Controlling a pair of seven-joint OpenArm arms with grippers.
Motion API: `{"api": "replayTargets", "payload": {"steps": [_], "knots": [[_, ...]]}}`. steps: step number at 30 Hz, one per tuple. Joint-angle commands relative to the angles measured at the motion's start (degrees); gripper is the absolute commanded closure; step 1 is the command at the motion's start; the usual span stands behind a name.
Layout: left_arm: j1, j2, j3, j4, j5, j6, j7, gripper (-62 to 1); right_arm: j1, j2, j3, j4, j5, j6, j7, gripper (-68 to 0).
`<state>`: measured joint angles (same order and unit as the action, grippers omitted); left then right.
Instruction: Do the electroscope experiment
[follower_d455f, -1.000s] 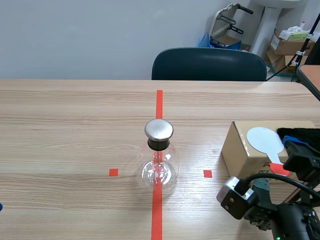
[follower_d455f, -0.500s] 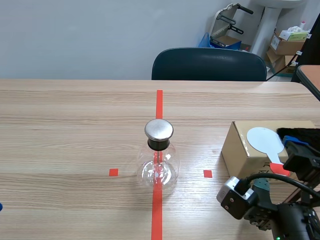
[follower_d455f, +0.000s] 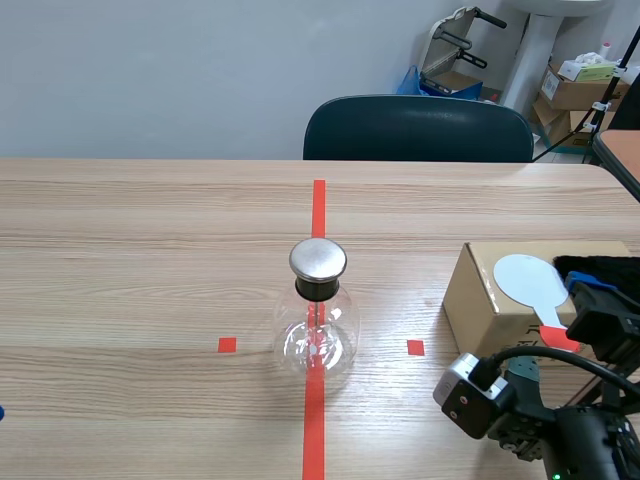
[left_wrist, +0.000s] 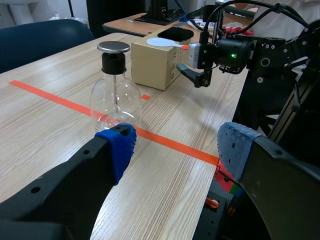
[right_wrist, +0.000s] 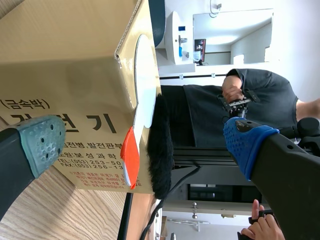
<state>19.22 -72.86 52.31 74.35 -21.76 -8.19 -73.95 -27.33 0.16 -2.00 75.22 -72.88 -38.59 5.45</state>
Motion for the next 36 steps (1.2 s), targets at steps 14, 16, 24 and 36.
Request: {"api": "replayTargets", "payload": {"steps": [14,16,24,36], "knots": [[0.13,-0.48,-0.15,0.68,-0.09,-0.15,-1.07,-37.7,0.83,0.46,0.48,0.68,0.00,-0.81,0.44,-67.9],[0.13,-0.48,-0.15,0.68,-0.09,-0.15,-1.07,-37.7,0.83,0.46,0.48,0.68,0.00,-0.81,0.44,-67.9],[0.13,-0.48,-0.15,0.68,-0.04,-0.15,-1.07,-37.7,0.81,0.46,0.48,0.68,0.00,-0.81,0.42,-67.9],[0.13,-0.48,-0.15,0.68,-0.11,-0.17,-1.03,-37.6,-0.15,0.46,0.48,0.87,0.04,-0.81,0.44,-67.9]]}}
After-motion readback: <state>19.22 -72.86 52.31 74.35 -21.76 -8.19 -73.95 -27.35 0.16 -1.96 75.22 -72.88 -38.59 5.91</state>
